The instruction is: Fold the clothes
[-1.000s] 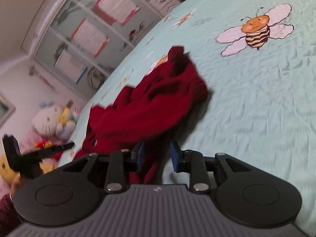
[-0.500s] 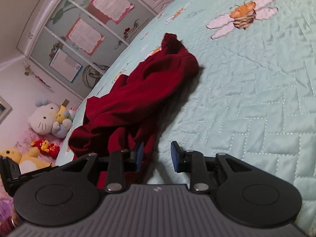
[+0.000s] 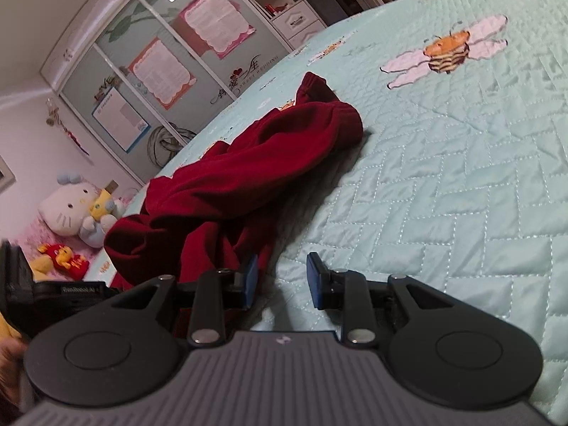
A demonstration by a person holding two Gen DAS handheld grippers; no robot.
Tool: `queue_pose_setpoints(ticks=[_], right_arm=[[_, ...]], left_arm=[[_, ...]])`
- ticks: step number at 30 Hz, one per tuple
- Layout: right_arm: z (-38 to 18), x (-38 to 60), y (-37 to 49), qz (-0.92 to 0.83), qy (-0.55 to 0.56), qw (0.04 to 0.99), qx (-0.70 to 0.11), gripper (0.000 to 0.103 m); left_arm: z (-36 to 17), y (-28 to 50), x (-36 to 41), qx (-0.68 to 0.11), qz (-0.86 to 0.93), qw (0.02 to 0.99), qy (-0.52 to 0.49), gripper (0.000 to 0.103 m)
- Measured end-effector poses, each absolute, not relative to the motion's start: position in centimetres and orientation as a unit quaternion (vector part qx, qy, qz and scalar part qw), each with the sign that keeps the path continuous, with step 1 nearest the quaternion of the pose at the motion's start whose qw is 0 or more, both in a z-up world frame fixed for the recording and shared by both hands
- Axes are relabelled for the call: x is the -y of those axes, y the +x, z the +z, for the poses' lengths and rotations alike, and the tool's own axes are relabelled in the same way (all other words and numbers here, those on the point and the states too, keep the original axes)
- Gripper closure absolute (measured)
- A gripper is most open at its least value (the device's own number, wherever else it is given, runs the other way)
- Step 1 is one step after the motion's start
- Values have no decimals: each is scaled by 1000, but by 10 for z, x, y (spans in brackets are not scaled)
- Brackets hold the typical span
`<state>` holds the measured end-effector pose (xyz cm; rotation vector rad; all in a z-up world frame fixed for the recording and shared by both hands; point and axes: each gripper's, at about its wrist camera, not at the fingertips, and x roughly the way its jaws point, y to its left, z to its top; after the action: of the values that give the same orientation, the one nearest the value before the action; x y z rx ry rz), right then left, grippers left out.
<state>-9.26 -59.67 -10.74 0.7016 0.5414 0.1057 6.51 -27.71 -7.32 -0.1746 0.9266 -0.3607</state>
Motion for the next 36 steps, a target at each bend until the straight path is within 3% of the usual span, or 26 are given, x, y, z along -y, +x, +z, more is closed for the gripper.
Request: queue_pose_setpoints(ticks=[14,21,29,36], right_arm=[[-101,583,-97,38,306,916,-258,72],[-85,582,-96,50,300,912,-274,72],[-42,565,-67,75,158,949,-263,72],[-52,556,18,62,43,954,-291,72]], left_arm=[[23,13,187,-339,-61,926,-157,102],[41,-17,120,-309,33,937,-160,102],[42,-10,26,-268,249,920,-139,102],[48,-2,-3,-281,326,889,-157,101]])
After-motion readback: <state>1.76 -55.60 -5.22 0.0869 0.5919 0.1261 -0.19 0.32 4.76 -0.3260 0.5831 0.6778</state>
